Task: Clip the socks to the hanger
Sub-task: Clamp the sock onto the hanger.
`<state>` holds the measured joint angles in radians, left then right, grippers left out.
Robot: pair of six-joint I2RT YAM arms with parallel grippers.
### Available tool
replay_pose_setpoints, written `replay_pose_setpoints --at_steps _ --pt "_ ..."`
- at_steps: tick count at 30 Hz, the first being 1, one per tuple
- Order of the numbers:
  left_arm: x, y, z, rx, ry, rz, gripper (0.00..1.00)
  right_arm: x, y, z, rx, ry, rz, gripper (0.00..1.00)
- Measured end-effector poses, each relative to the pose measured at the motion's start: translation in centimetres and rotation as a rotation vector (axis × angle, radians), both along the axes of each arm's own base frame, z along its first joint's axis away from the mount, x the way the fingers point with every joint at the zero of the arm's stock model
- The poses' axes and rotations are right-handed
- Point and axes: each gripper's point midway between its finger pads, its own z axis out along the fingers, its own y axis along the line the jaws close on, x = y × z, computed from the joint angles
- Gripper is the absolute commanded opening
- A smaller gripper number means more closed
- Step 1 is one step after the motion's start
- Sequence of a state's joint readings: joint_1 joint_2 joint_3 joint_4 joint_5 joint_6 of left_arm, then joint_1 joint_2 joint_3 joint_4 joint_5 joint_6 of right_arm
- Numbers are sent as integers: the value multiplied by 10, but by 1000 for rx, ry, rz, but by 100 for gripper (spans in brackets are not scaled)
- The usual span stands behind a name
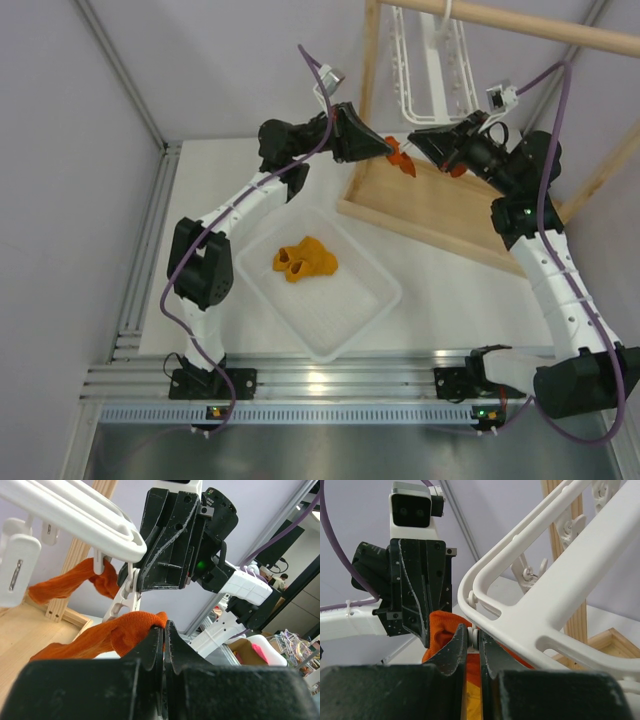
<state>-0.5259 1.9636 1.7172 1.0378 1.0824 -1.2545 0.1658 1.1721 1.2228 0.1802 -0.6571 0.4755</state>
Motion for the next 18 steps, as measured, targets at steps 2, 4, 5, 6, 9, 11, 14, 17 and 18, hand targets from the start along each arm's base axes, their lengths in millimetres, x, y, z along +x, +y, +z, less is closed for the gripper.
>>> replay_pose_setpoints --at_steps 2,4,5,6,9,11,14,17,18 --pt "0 0 2 -4 -5 -1 0 0 1 0 -2 -1 2 0" --pt "-1 0 3 -8 -11 -3 0 0 2 0 -8 -7 2 0" --pt "-1 0 4 -8 -11 -6 0 0 2 0 -10 -11 0 0" --pt "-2 -1 4 -8 -10 -8 0 0 2 -1 -12 -13 -2 0" --pt "-4 -1 5 -10 -11 -14 0 2 2 0 -21 -25 -16 0" --pt "-6 -2 6 -11 -9 -21 0 3 2 0 -24 -30 -25 0" --pt "-9 -4 7 -13 -13 -30 0 4 2 0 -26 -35 -38 0" --pt "-12 -5 8 -14 -20 -38 0 5 4 1 -27 -42 -44 0" --pt "-13 -5 8 -14 -20 -41 0 5 4 1 -26 -43 -45 0"
